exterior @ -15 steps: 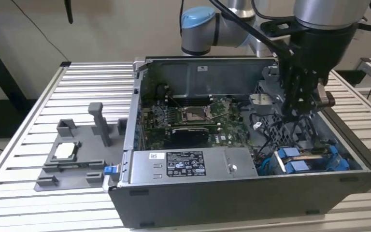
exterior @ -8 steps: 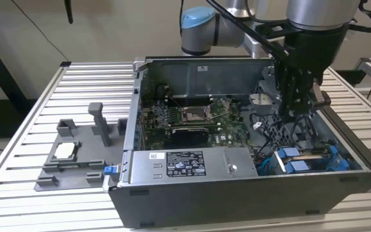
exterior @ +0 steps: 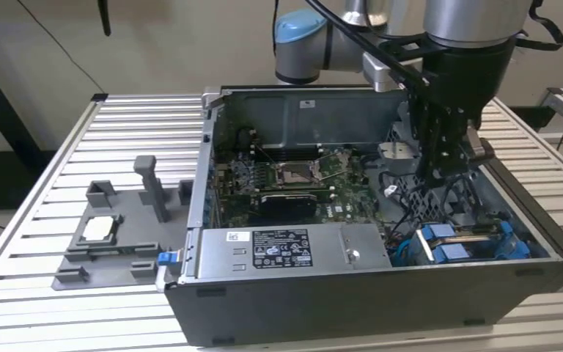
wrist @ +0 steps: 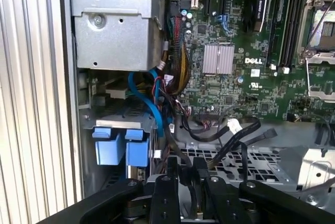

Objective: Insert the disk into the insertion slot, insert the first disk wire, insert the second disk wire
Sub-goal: 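Insert the second disk wire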

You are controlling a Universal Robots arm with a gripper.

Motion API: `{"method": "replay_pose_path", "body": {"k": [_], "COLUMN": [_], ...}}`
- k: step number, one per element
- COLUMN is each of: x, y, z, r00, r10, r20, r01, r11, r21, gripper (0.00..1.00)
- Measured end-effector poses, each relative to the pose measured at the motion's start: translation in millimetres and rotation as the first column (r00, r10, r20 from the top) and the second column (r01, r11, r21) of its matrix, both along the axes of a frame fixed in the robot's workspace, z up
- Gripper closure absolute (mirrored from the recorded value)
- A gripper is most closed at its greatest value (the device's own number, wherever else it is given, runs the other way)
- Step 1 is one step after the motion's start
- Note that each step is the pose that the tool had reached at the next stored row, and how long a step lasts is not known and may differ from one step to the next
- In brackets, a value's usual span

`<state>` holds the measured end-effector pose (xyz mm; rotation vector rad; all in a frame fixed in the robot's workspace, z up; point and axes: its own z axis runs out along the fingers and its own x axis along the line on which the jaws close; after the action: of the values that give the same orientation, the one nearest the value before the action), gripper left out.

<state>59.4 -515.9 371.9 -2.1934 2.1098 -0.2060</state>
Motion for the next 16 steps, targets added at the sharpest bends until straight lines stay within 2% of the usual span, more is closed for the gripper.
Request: {"method": "replay_pose_path", "body": {"k": [2, 5, 7, 8, 10, 16], "x": [-1.3, -3.8, -5.1, -5.6, -5.8, -5.9], "y": [0.7, 1.5, 2.4, 2.8, 3.4, 3.8], "z": [-0.9, -1.7, -2.0, -1.9, -2.0, -1.9], "r00": [1.0000, 0.9999, 0.9998, 0.9998, 0.9998, 0.9998], "r10": [0.007, 0.015, 0.016, 0.017, 0.019, 0.019], "r20": [0.0032, 0.0080, 0.0084, 0.0083, 0.0081, 0.0080], "r01": [-0.007, -0.015, -0.016, -0.017, -0.019, -0.019], "r11": [1.0000, 0.9999, 0.9998, 0.9998, 0.9996, 0.9995], "r21": [-0.0038, -0.0056, -0.0064, -0.0094, -0.0197, -0.0258], "gripper": [0.73, 0.73, 0.73, 0.73, 0.73, 0.73]}}
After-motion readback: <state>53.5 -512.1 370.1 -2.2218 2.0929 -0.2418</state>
